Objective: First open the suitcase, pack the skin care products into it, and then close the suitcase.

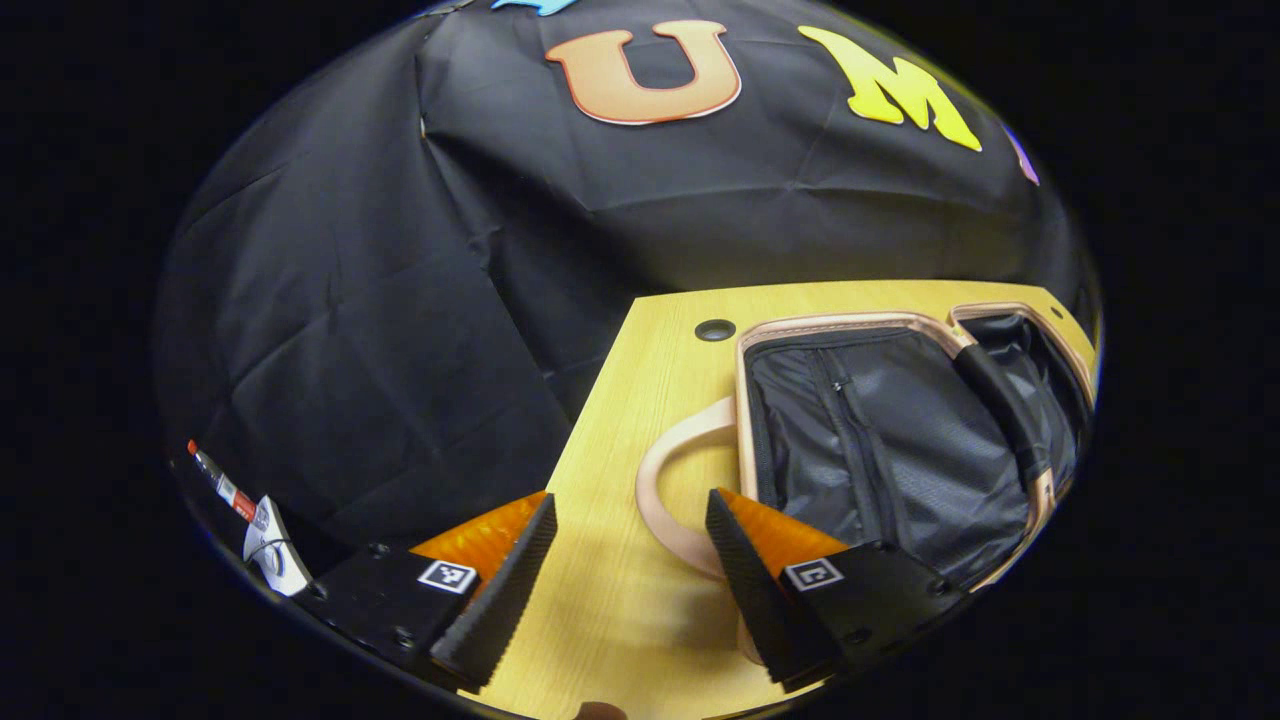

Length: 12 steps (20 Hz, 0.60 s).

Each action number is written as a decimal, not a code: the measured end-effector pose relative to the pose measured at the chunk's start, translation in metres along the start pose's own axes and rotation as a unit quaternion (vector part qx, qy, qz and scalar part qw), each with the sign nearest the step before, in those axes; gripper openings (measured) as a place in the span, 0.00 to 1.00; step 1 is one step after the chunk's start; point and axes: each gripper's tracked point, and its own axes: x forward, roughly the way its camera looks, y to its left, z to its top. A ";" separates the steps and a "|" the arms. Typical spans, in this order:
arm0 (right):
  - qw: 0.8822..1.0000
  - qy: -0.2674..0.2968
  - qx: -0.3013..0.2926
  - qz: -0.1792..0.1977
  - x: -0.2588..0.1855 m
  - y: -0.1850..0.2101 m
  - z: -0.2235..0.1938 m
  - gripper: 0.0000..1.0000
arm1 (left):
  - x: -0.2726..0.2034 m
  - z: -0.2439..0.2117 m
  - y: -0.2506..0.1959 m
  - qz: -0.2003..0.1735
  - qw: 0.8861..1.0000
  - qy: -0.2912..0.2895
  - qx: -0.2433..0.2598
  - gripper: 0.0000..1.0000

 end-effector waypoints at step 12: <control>0.996 -0.029 0.019 0.079 0.017 -0.009 -0.001 0.82 | -0.120 0.007 -0.197 -0.118 0.993 -0.010 -0.023 0.98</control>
